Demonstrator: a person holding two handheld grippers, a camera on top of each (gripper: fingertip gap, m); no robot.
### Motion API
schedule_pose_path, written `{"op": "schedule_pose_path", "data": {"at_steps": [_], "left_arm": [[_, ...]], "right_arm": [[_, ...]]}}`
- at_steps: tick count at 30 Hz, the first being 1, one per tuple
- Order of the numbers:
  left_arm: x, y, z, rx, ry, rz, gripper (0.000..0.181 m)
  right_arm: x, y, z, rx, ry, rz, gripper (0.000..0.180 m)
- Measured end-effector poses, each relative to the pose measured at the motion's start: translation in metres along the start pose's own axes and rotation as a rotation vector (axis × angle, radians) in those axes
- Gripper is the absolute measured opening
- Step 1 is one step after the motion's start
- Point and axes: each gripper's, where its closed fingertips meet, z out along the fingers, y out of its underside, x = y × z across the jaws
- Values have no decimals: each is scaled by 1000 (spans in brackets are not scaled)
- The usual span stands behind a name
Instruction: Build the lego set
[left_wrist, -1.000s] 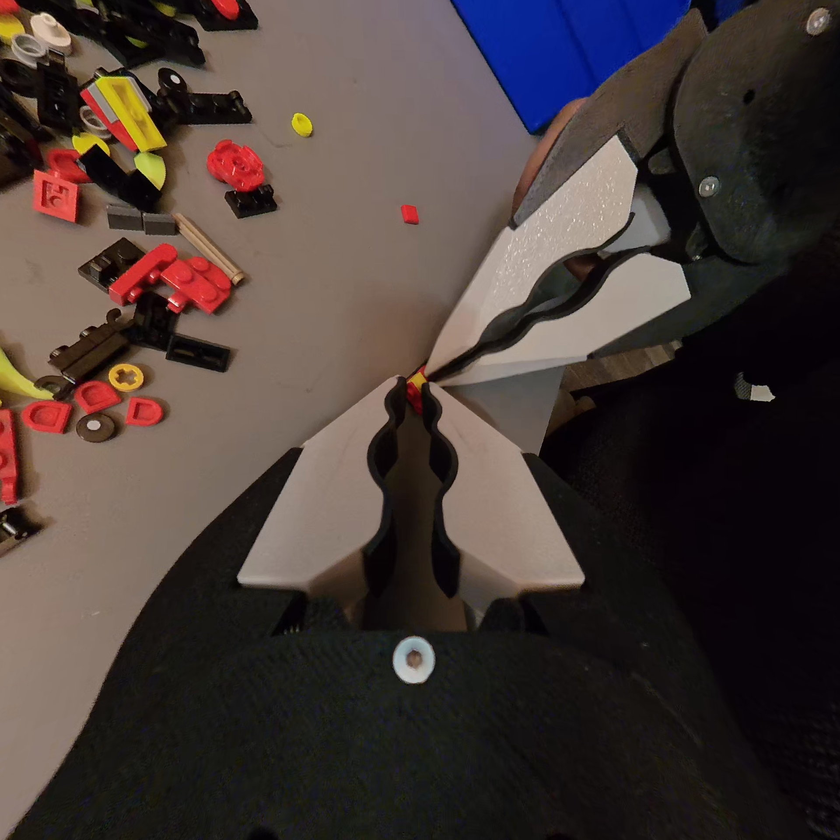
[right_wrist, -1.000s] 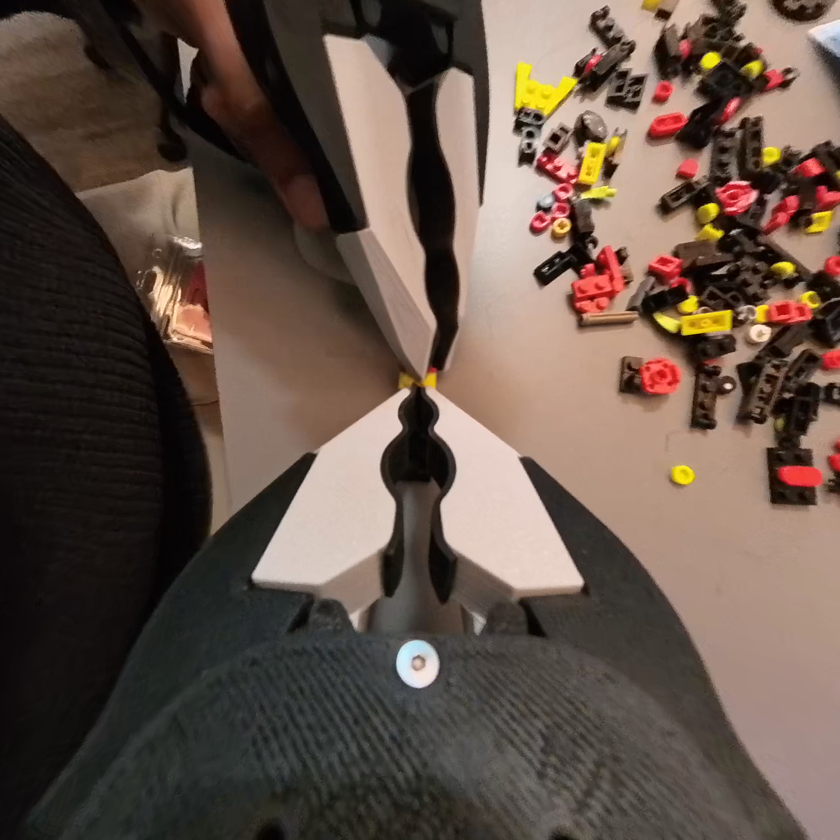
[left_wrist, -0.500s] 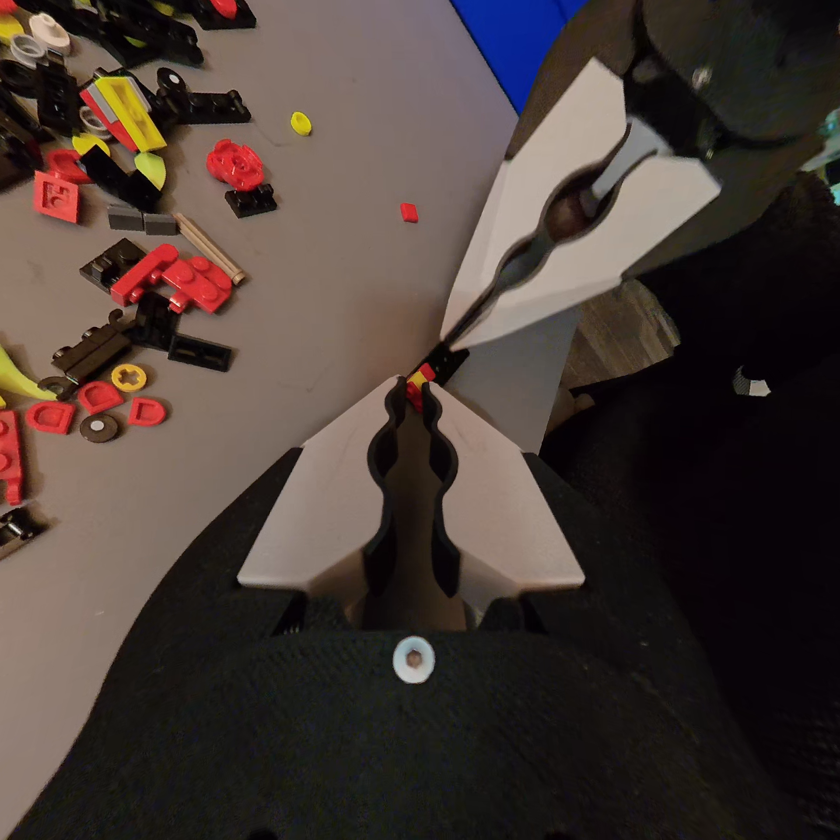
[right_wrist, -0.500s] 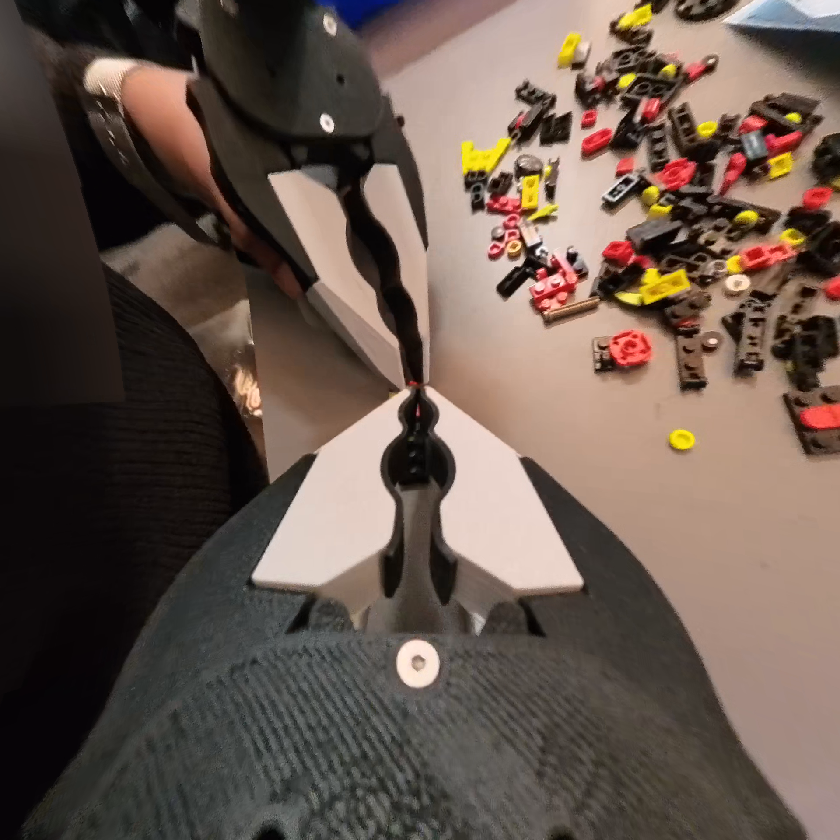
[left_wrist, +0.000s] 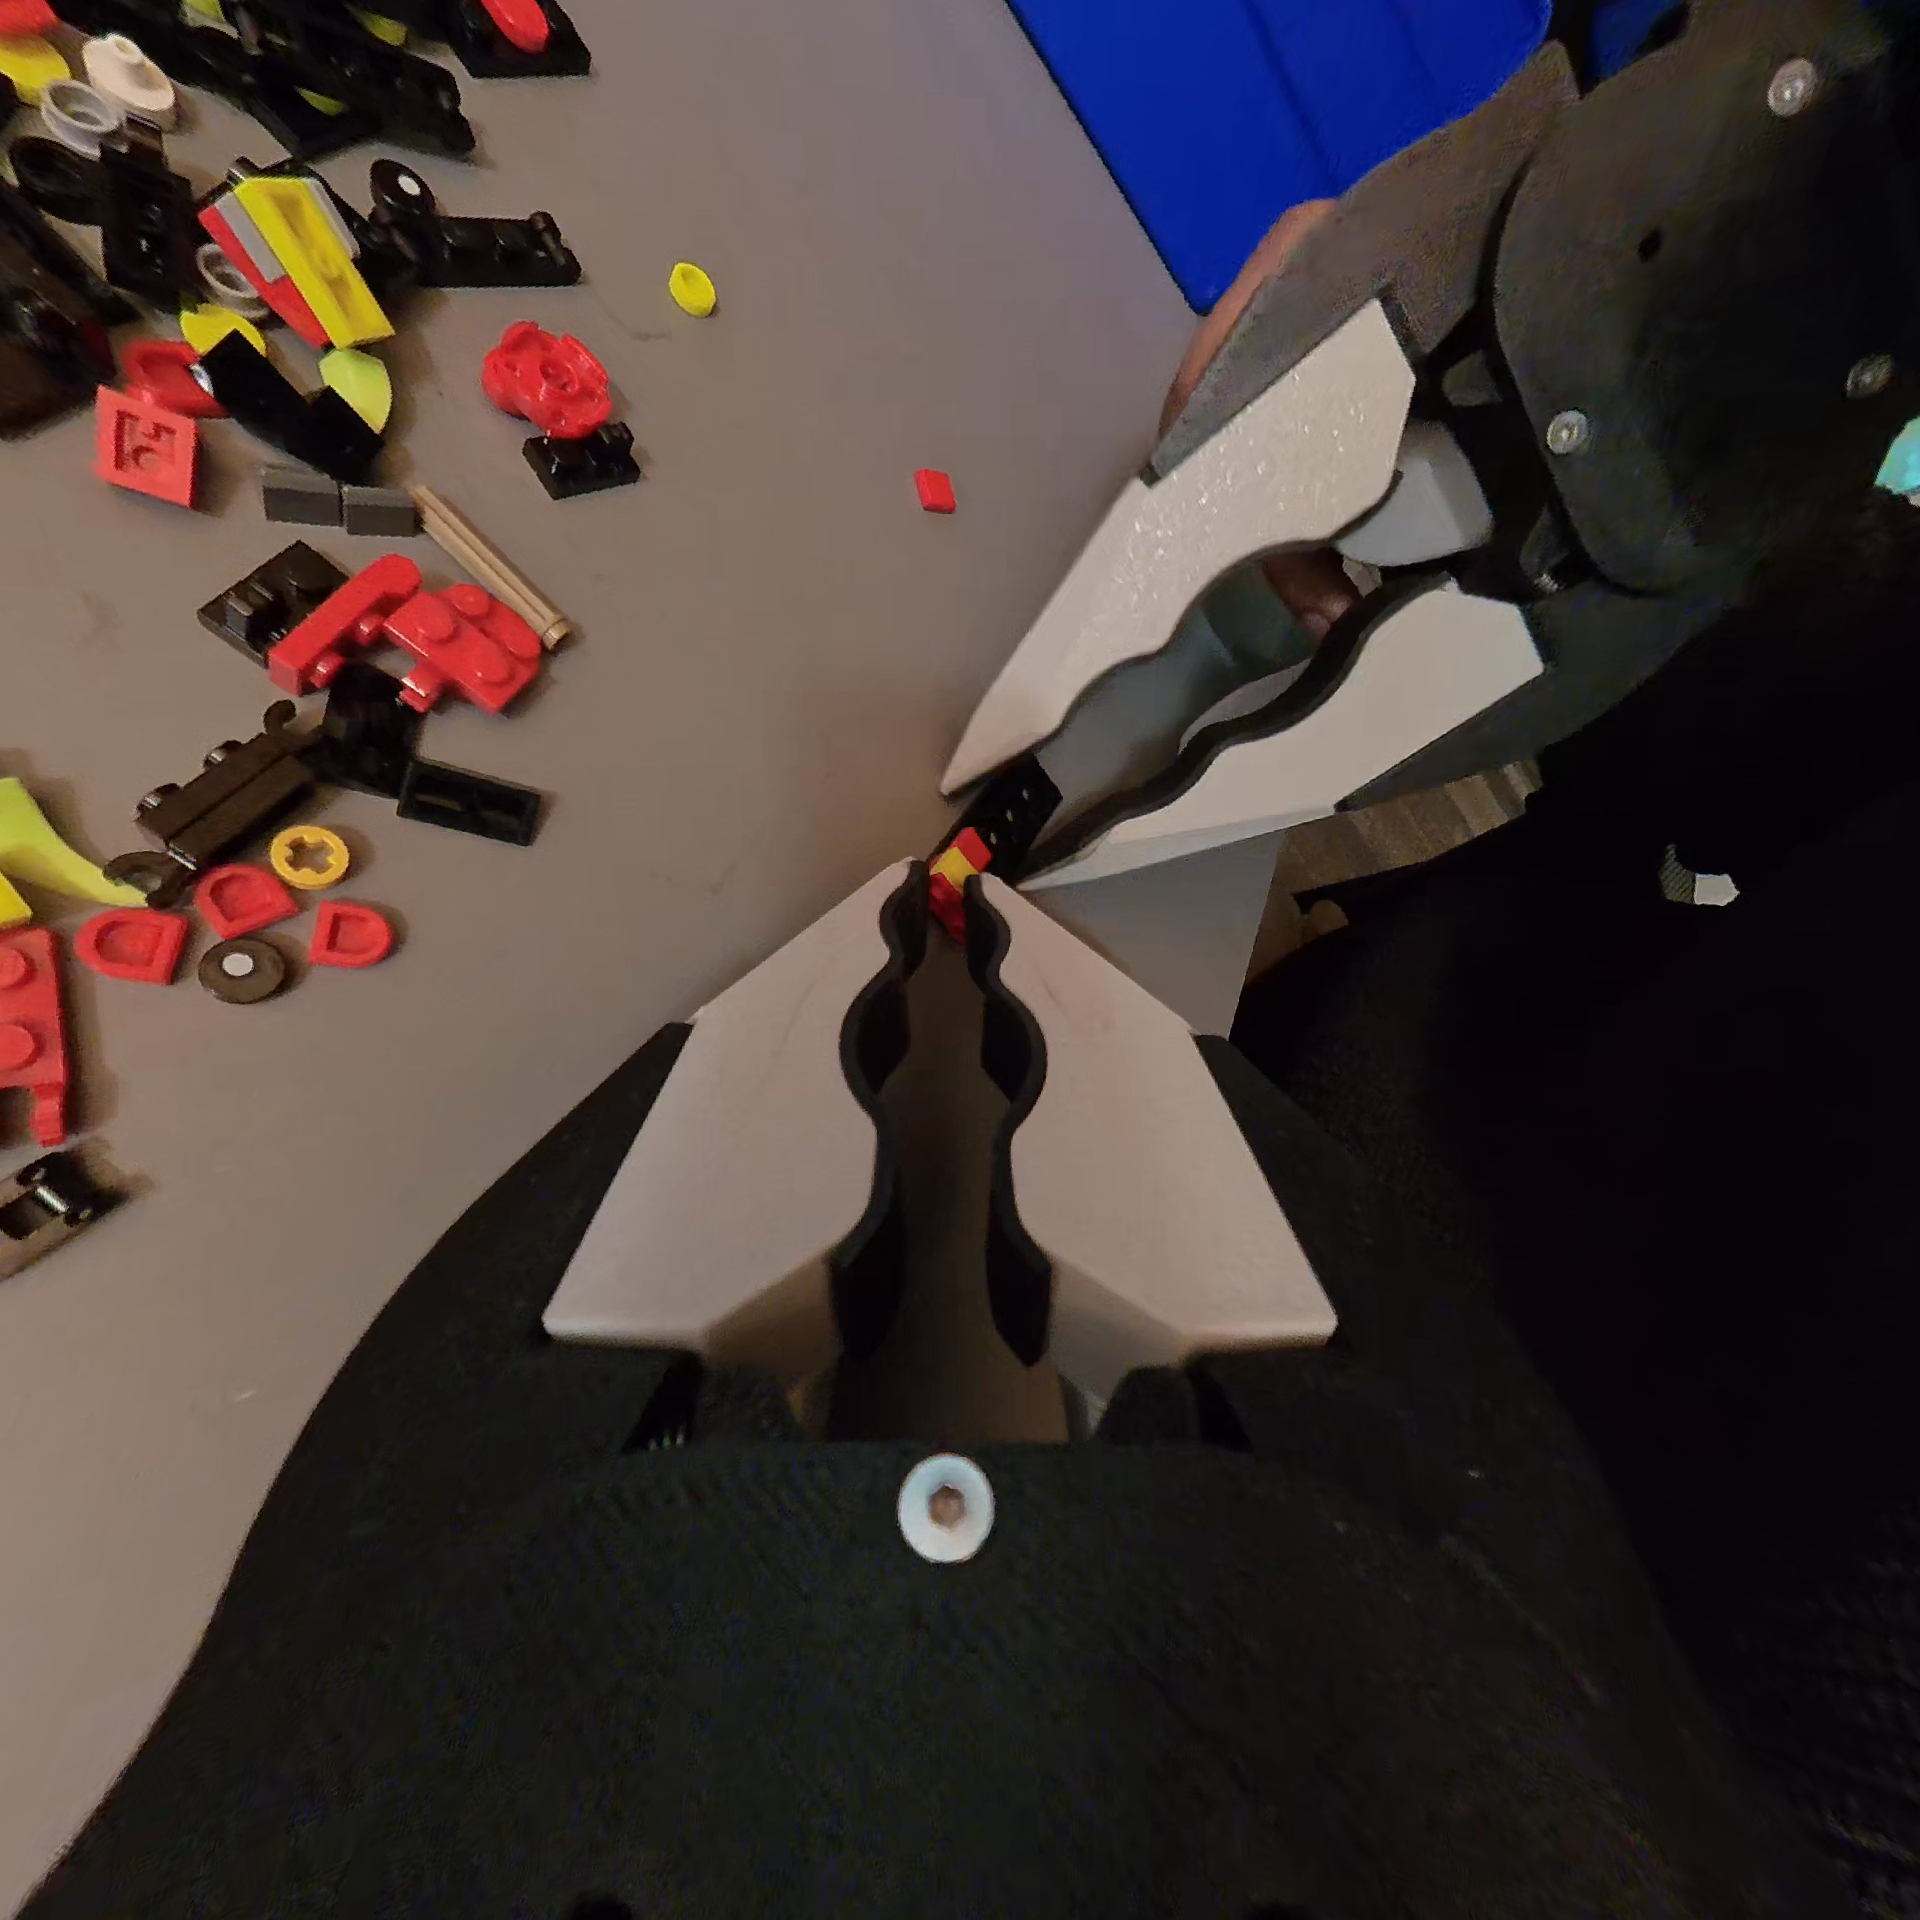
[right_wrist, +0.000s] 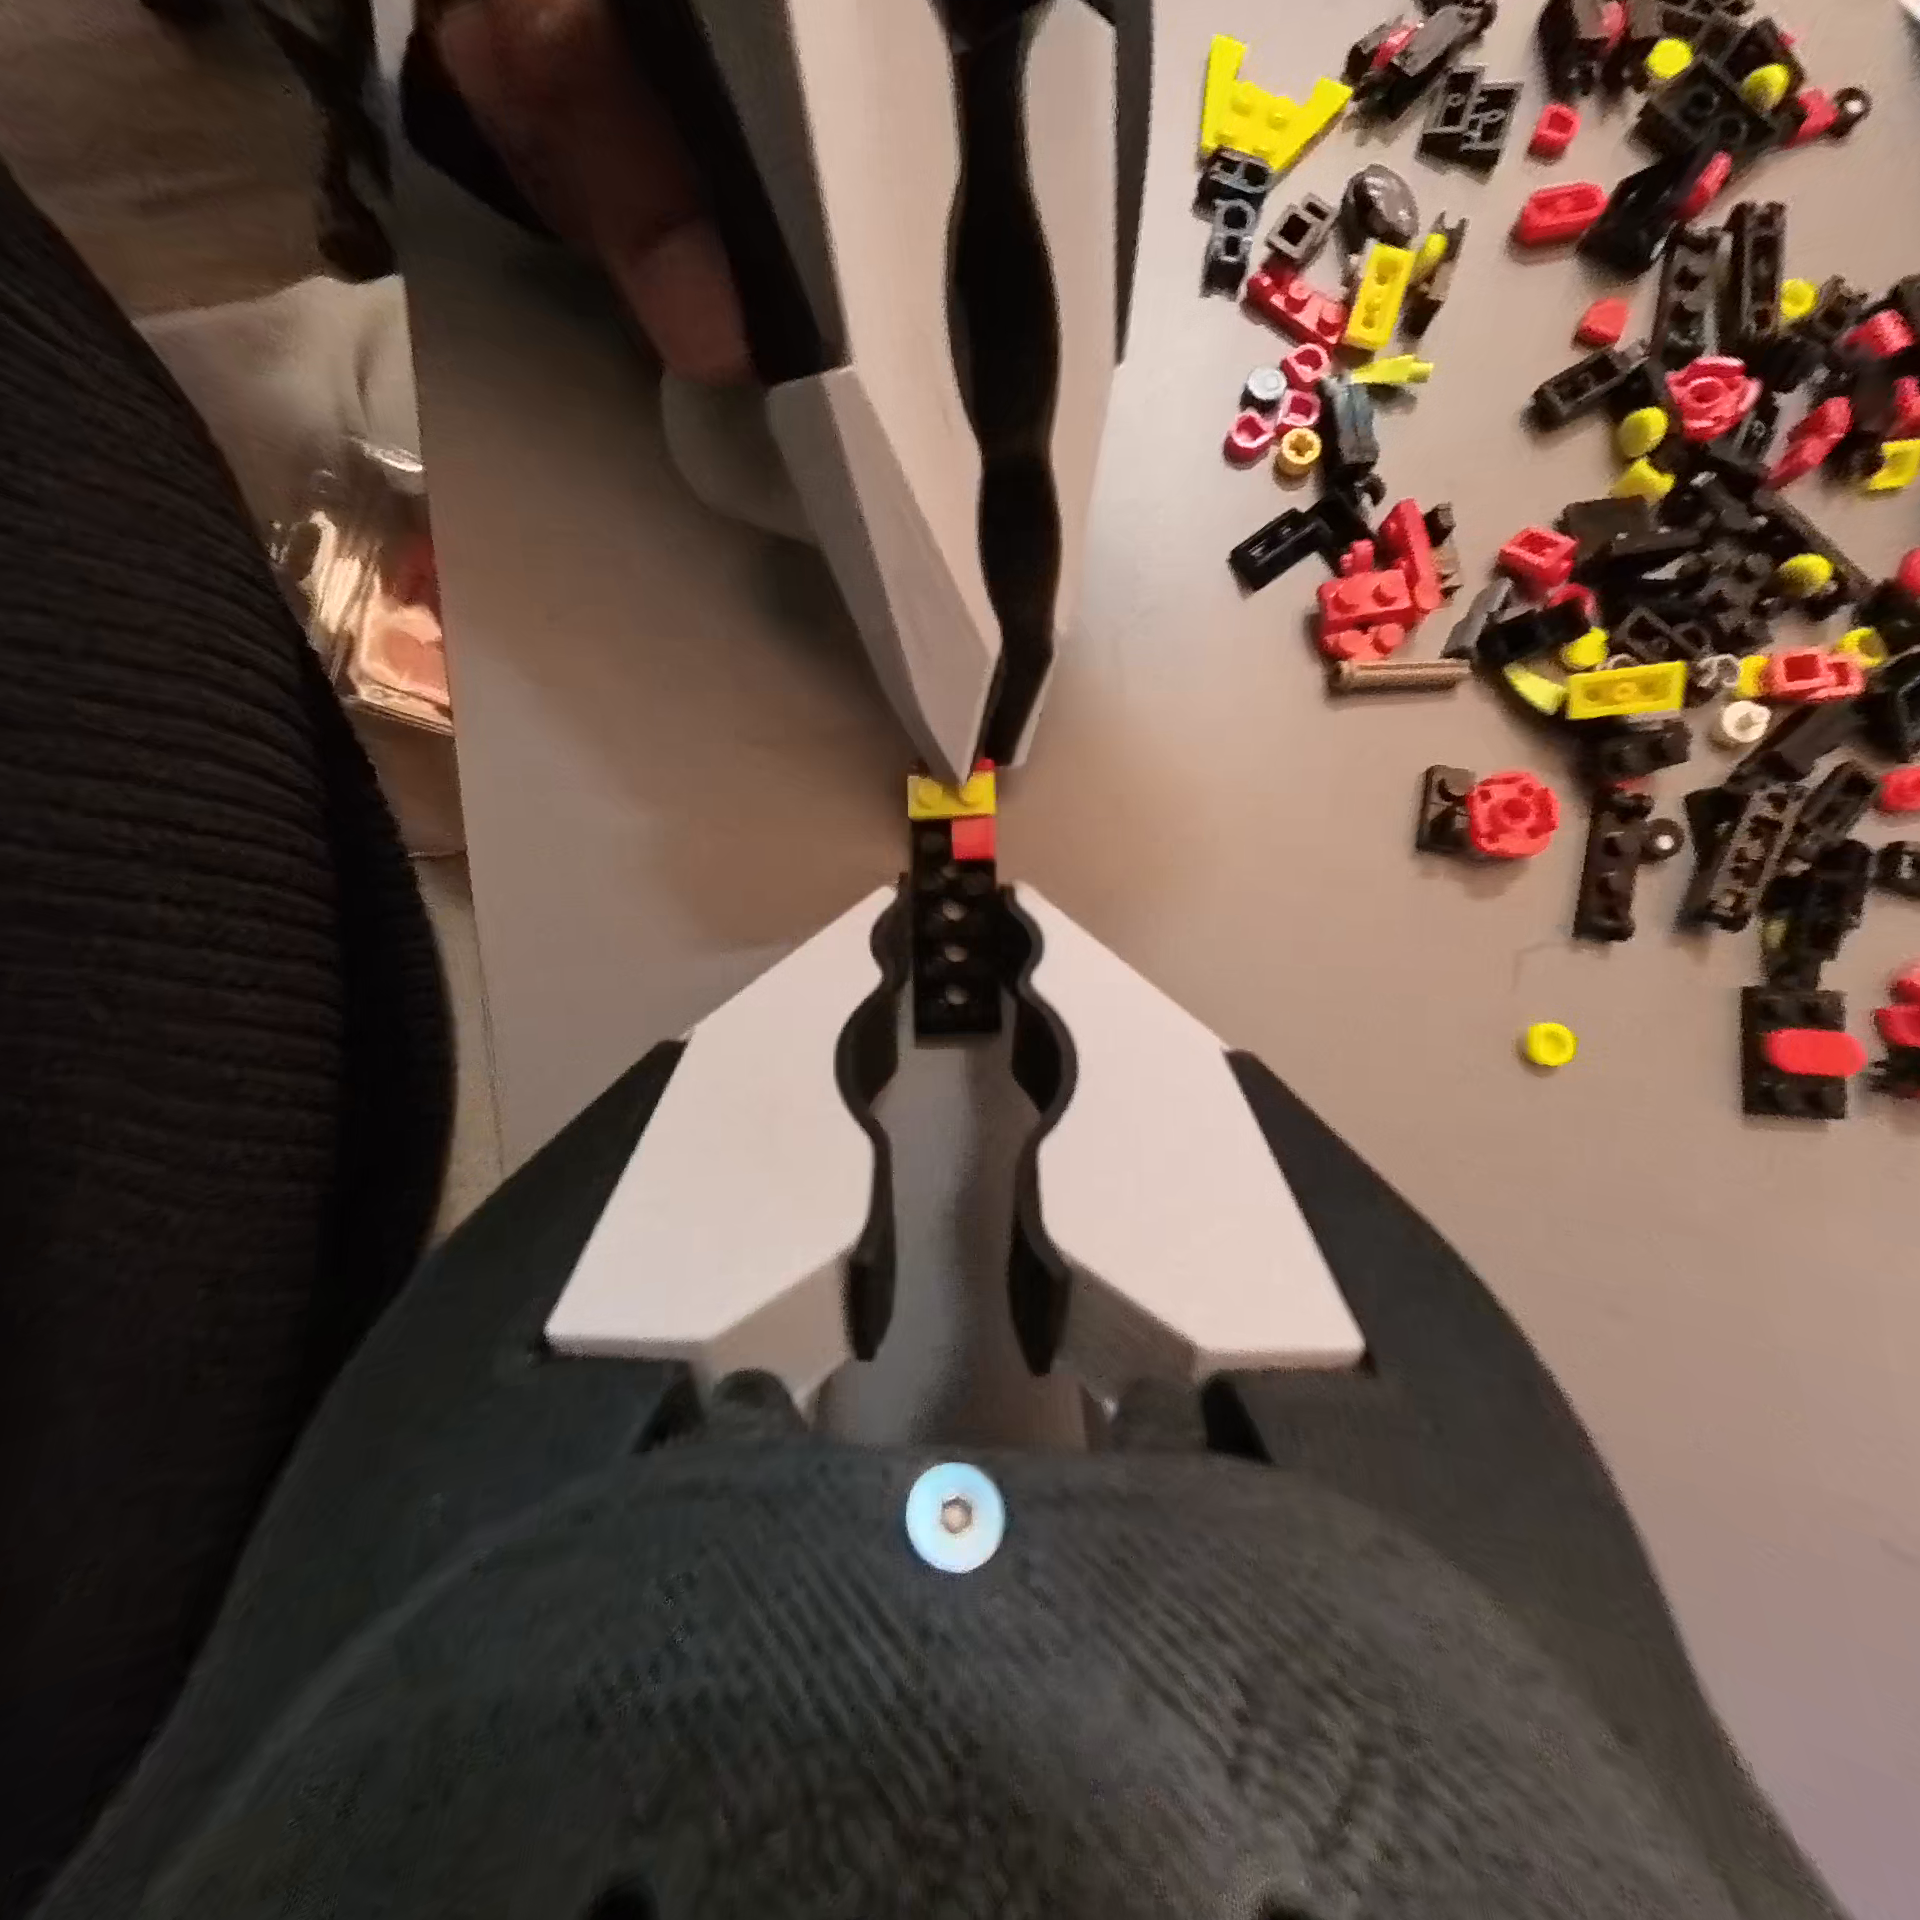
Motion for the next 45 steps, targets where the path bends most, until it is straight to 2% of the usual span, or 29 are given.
{"op": "schedule_pose_path", "data": {"at_steps": [4, 8, 11, 19, 22, 27, 31, 37, 45], "left_arm": [[1, 0, -1, 6, 7, -9, 6], [-1, -4, -7, 41, 9, -39, 22], [0, -7, -13, 76, 33, -89, 26], [13, -15, -16, 132, 155, -203, 22], [17, -18, -18, 155, 206, -246, 12], [17, -17, -19, 148, 216, -253, 12], [18, -17, -19, 143, 228, -260, 11], [19, -14, -18, 125, 235, -251, 11], [35, -15, -20, 126, 342, -249, 11]], "right_arm": [[-1, 0, 0, 5, -3, 7, 14], [2, 1, -1, 4, 4, 10, 14], [6, 0, -4, 9, 36, -4, 14], [10, -27, -21, 157, 84, -38, 14], [10, -29, -23, 172, 92, -53, 14], [9, -29, -22, 173, 79, -37, 14], [8, -31, -22, 193, 41, 17, 23], [10, -42, -40, 347, -115, 217, 20], [-2, -38, -35, 358, -271, 327, 19]]}}
